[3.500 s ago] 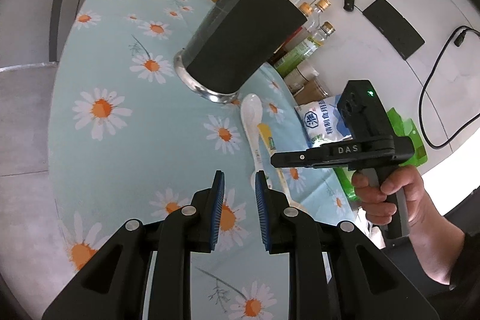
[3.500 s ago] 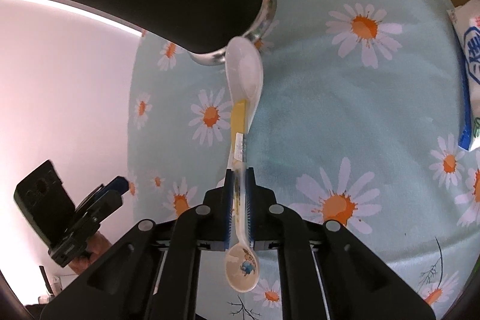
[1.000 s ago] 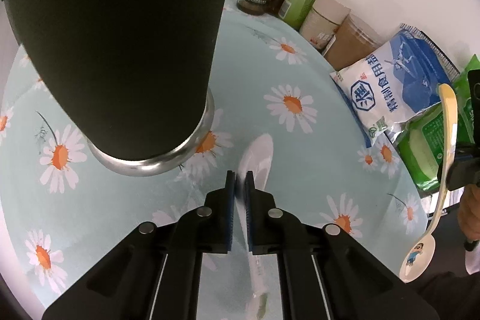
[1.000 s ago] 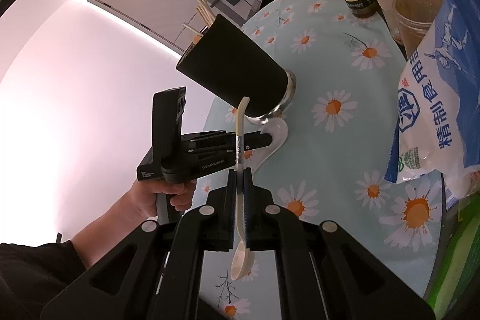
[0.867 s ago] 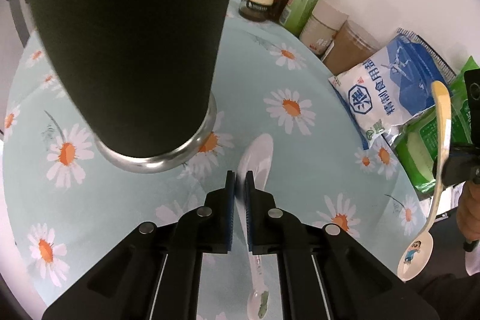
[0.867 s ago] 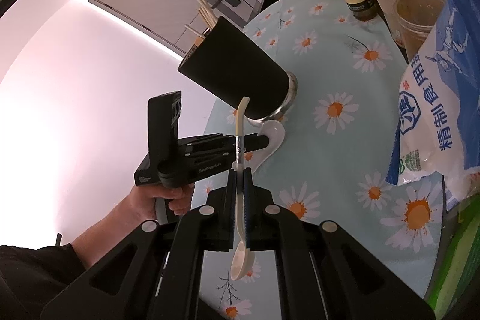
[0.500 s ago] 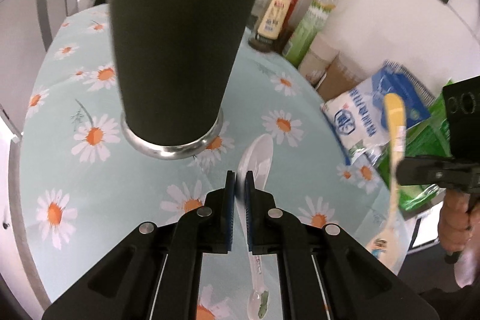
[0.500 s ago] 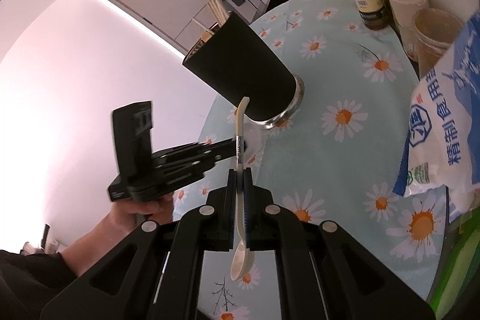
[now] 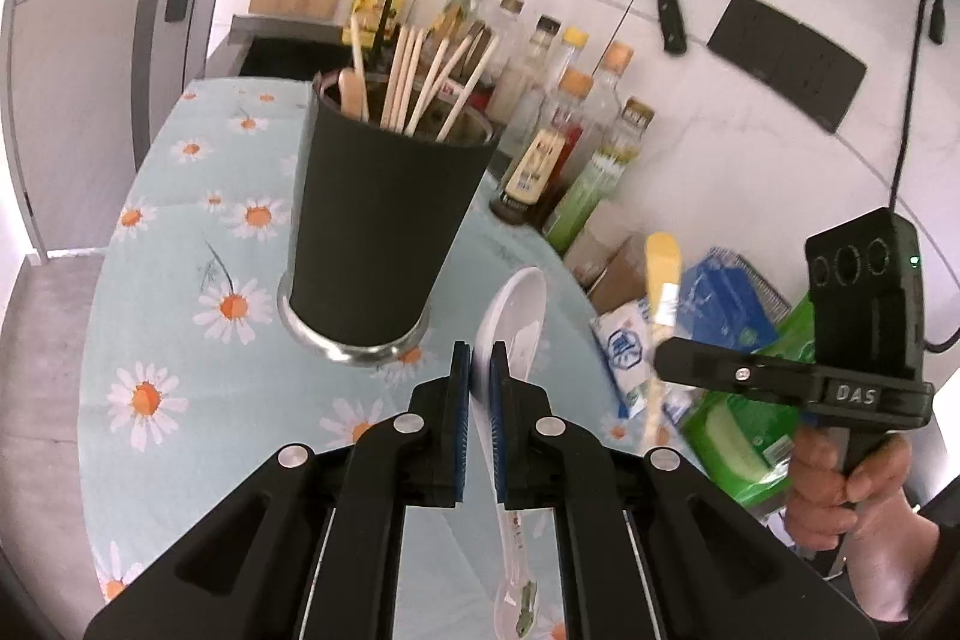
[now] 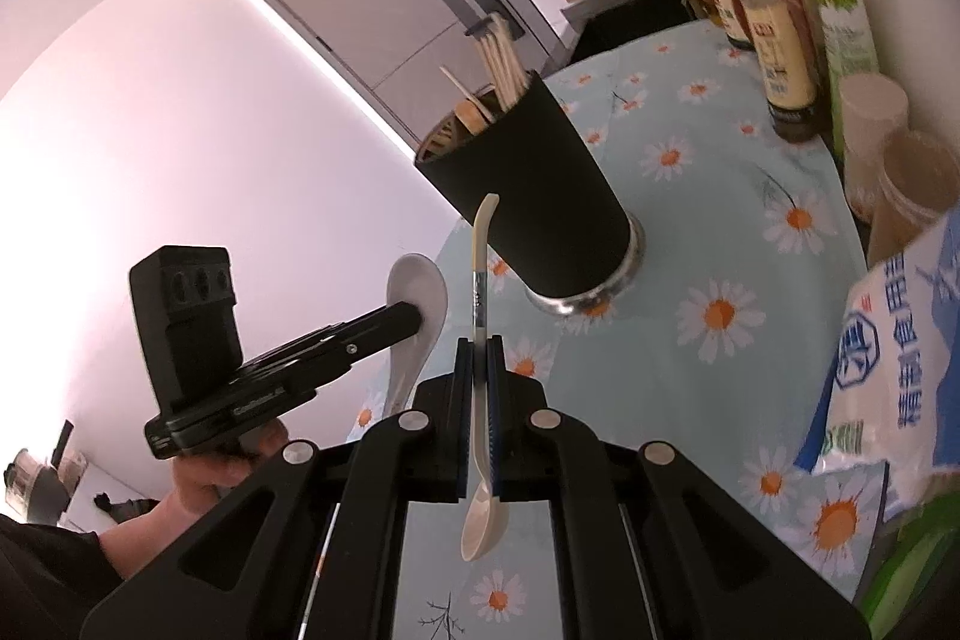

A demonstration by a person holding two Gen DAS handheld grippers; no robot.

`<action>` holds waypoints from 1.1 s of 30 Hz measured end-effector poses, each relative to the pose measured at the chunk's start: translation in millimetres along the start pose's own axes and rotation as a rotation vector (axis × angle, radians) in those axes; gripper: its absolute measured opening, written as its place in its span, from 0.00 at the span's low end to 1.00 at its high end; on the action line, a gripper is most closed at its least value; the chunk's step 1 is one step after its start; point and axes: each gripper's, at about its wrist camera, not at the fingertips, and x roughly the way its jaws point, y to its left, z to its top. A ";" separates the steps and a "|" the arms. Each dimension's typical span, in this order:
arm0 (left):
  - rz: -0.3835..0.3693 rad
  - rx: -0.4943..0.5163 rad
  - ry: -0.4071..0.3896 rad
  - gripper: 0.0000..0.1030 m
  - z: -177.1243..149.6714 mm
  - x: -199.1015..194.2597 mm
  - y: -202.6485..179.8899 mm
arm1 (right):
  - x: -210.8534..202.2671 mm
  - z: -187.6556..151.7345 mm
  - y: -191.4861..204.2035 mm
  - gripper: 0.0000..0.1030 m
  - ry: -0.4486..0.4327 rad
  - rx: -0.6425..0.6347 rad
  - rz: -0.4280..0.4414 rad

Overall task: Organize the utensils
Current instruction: 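Carry both spoons up over the black holder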

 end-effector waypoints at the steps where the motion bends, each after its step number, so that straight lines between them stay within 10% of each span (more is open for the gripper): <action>1: -0.002 0.007 -0.027 0.05 2.3 -5.5 -3.0 | -0.5 2.4 2.6 0.05 -0.006 -0.013 0.002; 33: 0.023 0.034 -0.361 0.05 86.3 -44.9 -8.2 | -13.0 97.9 44.9 0.05 -0.224 -0.093 -0.002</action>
